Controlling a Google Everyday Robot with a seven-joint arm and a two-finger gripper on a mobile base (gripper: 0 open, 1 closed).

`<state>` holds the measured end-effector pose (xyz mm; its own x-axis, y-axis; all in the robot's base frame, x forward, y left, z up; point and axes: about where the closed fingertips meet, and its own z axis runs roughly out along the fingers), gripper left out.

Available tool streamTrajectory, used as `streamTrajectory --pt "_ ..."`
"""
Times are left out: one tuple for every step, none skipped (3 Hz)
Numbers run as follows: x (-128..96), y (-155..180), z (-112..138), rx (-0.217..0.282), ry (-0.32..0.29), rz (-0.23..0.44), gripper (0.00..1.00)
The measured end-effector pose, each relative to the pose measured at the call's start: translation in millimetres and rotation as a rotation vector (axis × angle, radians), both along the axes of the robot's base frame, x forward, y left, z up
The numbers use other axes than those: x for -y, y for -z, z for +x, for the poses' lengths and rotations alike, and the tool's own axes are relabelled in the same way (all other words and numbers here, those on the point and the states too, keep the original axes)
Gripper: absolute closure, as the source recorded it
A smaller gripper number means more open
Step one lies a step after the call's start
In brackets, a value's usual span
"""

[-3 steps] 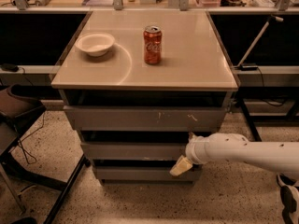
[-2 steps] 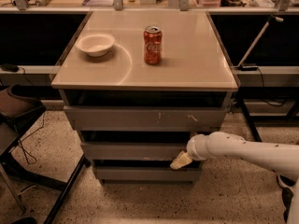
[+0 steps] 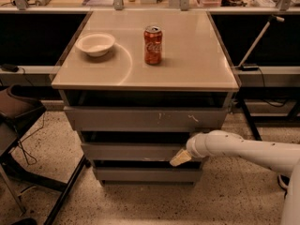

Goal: Open middle drawer

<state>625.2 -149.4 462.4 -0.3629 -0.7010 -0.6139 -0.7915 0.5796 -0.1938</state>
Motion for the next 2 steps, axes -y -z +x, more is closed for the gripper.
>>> streamTrajectory --pt "6 28 -6 -0.028 0.022 -0.014 0.00" --pt "13 69 -14 -0.101 0.036 -0.039 0.00"
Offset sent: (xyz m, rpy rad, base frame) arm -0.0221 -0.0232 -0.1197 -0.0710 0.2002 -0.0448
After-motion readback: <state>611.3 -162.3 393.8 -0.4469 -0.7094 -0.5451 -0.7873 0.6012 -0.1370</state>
